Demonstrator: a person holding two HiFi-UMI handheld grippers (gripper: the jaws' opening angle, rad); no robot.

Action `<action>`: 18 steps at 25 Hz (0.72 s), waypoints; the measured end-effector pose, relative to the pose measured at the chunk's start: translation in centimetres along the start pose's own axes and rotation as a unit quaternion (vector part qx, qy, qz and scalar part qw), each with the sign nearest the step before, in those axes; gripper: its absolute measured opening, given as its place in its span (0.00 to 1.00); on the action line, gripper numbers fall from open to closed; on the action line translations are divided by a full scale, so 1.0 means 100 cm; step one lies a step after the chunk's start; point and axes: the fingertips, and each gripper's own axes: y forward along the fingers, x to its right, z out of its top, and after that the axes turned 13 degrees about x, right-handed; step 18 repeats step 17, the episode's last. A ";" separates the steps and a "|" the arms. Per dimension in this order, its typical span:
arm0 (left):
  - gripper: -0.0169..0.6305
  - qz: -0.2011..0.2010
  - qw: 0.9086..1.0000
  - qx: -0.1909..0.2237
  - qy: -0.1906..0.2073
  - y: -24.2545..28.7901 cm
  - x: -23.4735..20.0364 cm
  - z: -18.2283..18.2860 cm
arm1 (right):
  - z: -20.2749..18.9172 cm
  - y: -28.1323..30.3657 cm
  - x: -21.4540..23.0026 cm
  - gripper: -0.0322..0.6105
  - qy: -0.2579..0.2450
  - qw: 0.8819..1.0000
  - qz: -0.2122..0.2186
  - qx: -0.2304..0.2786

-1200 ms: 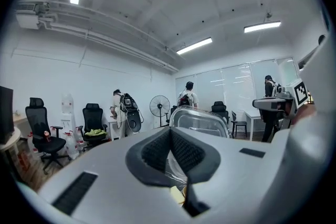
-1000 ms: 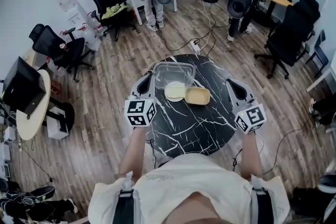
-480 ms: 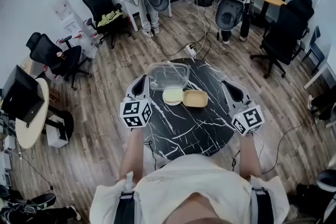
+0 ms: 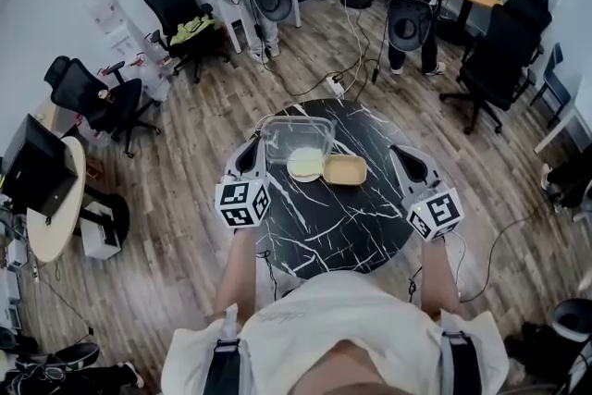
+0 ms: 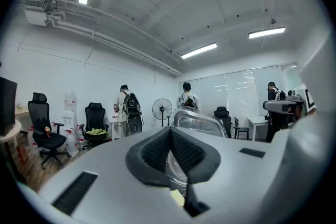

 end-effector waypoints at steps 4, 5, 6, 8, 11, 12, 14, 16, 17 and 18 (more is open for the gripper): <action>0.05 0.002 1.000 -0.001 0.001 -0.005 -0.002 -0.001 | -0.002 -0.003 -0.004 0.06 0.013 1.000 0.000 0.005; 0.05 0.003 1.000 -0.002 0.000 -0.006 -0.003 -0.002 | -0.003 -0.003 -0.006 0.06 0.014 1.000 0.001 0.004; 0.05 0.003 1.000 -0.003 -0.001 -0.007 -0.003 -0.003 | -0.004 -0.004 -0.007 0.06 0.014 1.000 0.002 0.002; 0.05 0.004 1.000 -0.006 -0.005 -0.010 -0.003 -0.007 | -0.006 -0.006 -0.007 0.06 0.013 1.000 0.002 -0.002; 0.05 0.006 1.000 -0.008 -0.006 -0.014 -0.002 -0.012 | -0.008 -0.010 -0.006 0.06 0.013 1.000 -0.001 -0.003; 0.05 0.006 1.000 -0.009 -0.005 -0.015 -0.001 -0.013 | -0.008 -0.011 -0.005 0.06 0.014 1.000 -0.003 -0.002; 0.05 0.004 1.000 -0.009 -0.003 -0.016 -0.001 -0.013 | -0.008 -0.012 -0.005 0.06 0.015 1.000 -0.005 -0.002; 0.05 0.003 1.000 -0.010 -0.003 -0.015 -0.001 -0.013 | -0.009 -0.012 -0.004 0.06 0.017 1.000 -0.008 0.000; 0.05 0.003 1.000 -0.010 -0.003 -0.015 -0.002 -0.013 | -0.010 -0.012 -0.004 0.06 0.018 1.000 -0.010 0.001; 0.05 0.003 1.000 -0.010 -0.003 -0.015 -0.002 -0.013 | -0.010 -0.012 -0.004 0.06 0.018 1.000 -0.010 0.001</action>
